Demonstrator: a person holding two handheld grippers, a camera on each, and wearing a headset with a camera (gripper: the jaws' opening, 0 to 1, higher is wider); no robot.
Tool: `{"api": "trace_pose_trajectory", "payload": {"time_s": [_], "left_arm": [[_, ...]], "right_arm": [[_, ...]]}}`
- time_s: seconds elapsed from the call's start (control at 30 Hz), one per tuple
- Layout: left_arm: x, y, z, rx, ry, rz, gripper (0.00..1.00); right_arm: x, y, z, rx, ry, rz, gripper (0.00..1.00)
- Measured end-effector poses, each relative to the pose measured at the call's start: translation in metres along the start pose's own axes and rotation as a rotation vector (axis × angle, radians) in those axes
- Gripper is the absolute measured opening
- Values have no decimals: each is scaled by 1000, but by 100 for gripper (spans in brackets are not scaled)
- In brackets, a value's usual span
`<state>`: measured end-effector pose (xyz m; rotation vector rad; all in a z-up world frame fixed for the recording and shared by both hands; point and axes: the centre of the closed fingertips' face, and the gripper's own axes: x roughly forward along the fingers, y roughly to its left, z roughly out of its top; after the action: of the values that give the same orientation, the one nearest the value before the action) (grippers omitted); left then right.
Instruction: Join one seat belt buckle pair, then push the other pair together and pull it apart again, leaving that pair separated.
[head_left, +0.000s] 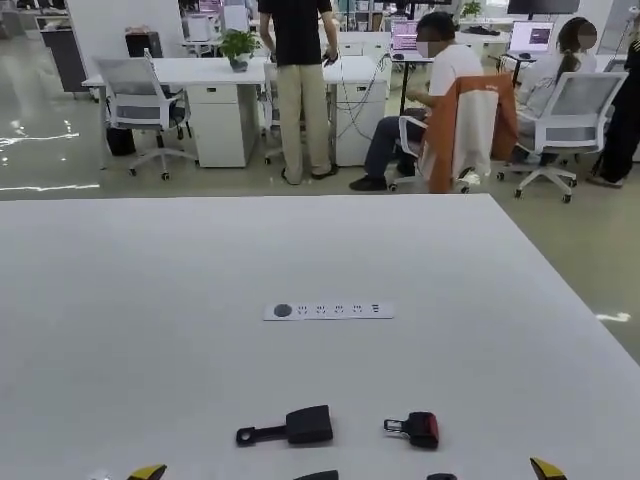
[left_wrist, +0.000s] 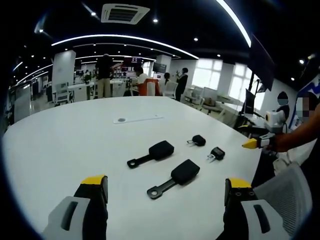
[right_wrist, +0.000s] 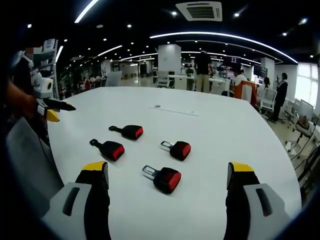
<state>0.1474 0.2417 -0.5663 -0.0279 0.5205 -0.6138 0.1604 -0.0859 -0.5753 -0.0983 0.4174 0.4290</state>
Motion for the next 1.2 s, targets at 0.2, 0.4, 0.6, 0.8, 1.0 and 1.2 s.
{"api": "trace_pose_trajectory", "payload": {"time_s": [0.2,0.4,0.6,0.8,1.0,1.2], "left_arm": [[0,0,-3,-1,3,-2,99],[0,-3,-3,1,5,-4,99],[-1,-4,-3,4,9,-6,99],[1,-1,-6,5,15,-9,98],[2,-5,-5,12,21,-16,98],[5,-9,-7,10,27,-25,98]], "right_arm": [[1,1,-3,1,4,4,98],[1,0,-4,0,5,5,98],[0,0,-6,1,7,6,98],[-4,3,-3,0,12,10,98],[-1,2,-5,-2,15,15,98],[-2,4,-7,0,21,23,97]]}}
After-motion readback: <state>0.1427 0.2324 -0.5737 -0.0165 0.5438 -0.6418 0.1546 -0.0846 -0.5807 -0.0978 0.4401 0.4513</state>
